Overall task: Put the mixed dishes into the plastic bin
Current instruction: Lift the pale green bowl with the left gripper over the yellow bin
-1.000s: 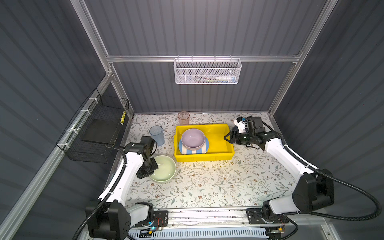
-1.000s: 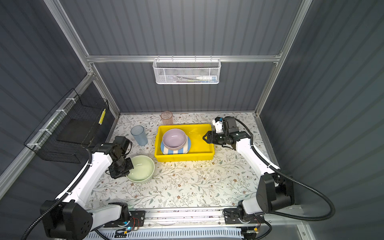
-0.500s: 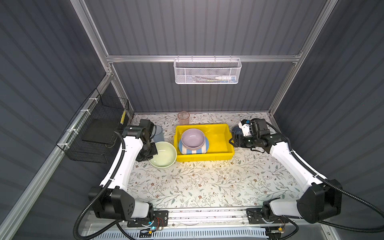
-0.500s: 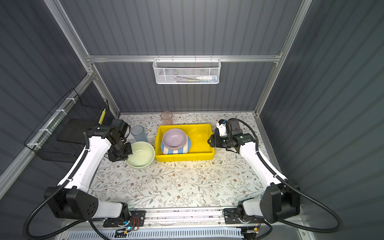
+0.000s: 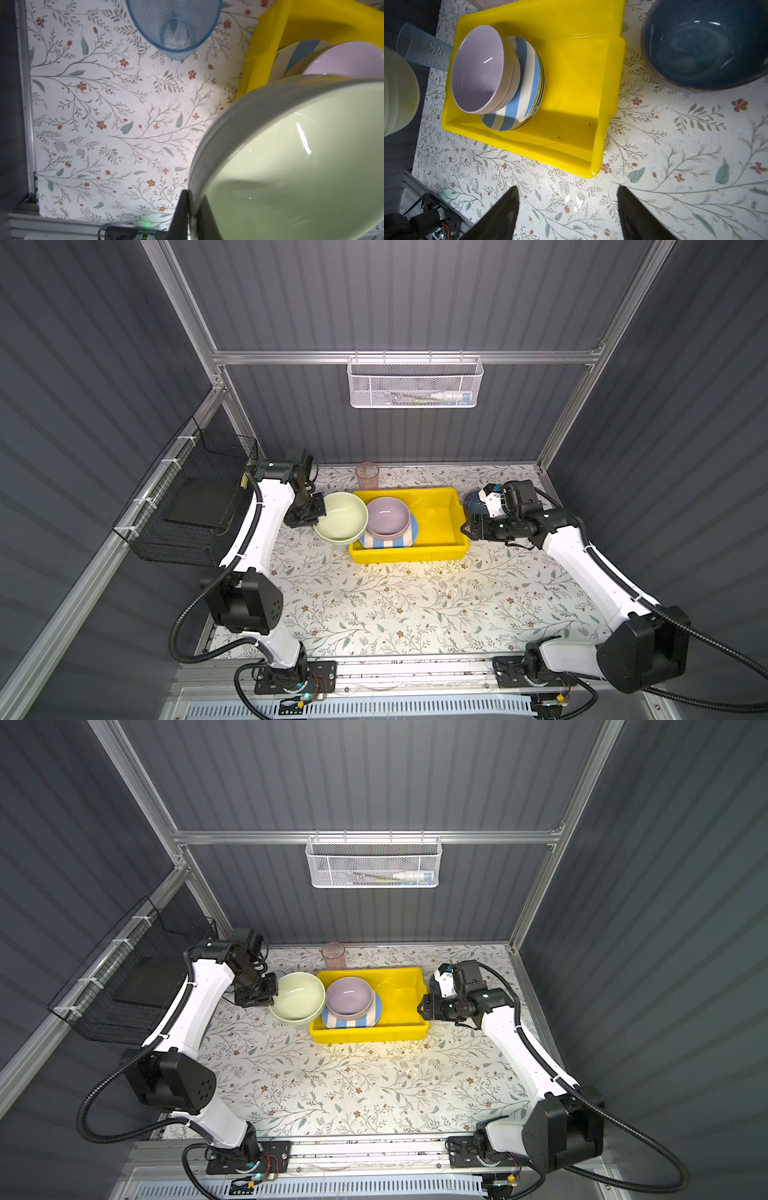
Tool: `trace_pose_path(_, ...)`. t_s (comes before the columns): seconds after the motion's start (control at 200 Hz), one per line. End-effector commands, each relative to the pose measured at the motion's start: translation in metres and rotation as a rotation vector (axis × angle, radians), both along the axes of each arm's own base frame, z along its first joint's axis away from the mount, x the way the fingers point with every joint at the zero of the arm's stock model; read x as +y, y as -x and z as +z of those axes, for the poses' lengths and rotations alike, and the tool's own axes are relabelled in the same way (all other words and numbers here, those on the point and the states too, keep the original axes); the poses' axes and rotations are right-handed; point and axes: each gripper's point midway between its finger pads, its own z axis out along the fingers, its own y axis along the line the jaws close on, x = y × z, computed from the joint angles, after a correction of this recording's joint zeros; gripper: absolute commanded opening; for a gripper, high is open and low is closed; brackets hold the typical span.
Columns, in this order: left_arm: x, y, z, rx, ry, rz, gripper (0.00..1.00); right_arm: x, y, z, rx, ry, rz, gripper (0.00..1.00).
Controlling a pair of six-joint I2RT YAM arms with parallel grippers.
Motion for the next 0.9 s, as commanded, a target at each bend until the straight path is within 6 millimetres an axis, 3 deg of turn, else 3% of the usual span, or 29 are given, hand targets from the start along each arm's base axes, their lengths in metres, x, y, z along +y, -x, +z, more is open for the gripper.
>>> trace_pose_path(0.0,-0.027,-0.026,0.024,-0.104,0.102,-0.072,0.00,-0.005,0.010,-0.005,0.027,0.010,-0.013,0.76)
trace_pose_path(0.235,-0.055,-0.052,0.008,-0.089,0.137,-0.126,0.00,-0.004,0.017,-0.003,0.028,-0.004,-0.003,0.79)
trace_pose_path(0.47,-0.083,-0.069,0.005,-0.090,0.185,-0.172,0.00,0.008,0.025,-0.001,0.036,-0.077,0.039,0.81)
trace_pose_path(0.896,-0.124,-0.080,-0.012,-0.045,0.172,-0.259,0.00,0.007,0.033,-0.006,0.042,-0.093,0.025,0.85)
